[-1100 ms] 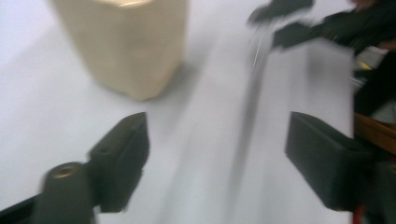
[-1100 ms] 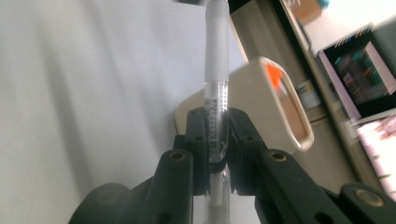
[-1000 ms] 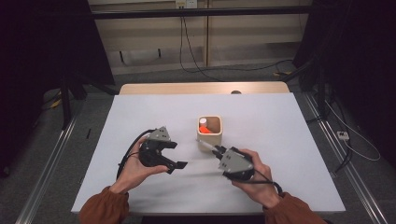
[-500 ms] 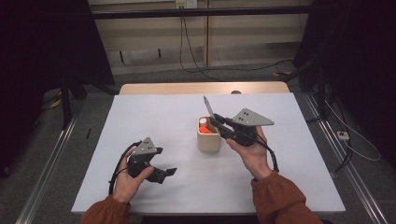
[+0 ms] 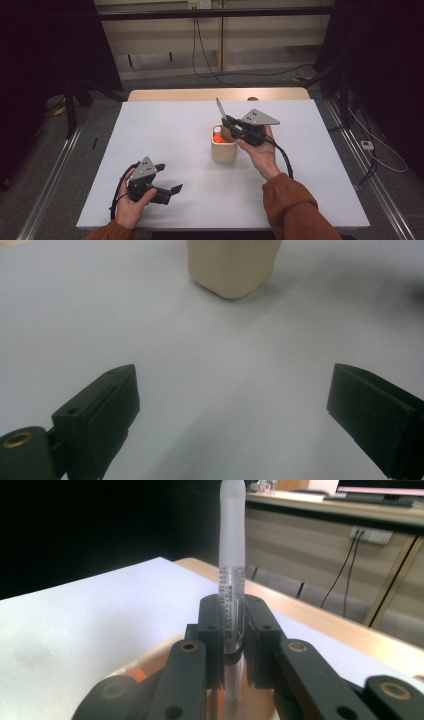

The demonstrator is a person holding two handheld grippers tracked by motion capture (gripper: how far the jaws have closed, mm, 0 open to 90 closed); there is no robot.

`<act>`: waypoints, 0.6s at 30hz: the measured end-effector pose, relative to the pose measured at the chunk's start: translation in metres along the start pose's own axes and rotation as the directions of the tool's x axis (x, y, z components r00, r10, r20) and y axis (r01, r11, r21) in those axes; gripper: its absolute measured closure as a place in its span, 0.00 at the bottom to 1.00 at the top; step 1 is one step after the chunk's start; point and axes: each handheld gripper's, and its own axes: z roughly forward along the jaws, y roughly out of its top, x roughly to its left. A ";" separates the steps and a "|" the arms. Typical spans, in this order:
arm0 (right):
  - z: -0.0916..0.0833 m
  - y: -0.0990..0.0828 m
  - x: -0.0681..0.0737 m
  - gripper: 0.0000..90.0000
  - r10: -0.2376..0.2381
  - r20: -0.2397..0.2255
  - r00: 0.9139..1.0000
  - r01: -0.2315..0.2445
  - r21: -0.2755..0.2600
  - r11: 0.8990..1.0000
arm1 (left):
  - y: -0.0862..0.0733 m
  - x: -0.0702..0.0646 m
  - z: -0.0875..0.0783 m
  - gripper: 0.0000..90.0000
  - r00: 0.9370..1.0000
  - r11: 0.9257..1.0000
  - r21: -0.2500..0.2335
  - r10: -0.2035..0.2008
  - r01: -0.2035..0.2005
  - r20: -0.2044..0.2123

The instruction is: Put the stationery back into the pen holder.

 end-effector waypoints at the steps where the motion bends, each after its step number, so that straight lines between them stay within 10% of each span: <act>1: 0.000 -0.002 -0.001 0.89 0.007 0.008 1.000 -0.007 0.004 1.000 | -0.001 0.001 0.000 0.07 1.000 1.000 -0.001 0.010 -0.010 0.005; 9: -0.007 -0.008 0.000 0.77 0.020 0.019 1.000 -0.021 0.030 0.999 | -0.003 0.007 -0.002 0.07 0.999 0.999 -0.020 -0.026 0.026 -0.023; 18: -0.027 -0.006 -0.002 0.33 0.069 0.028 0.997 -0.069 0.028 0.997 | -0.001 0.007 -0.008 0.07 0.997 0.998 -0.044 -0.045 0.042 -0.056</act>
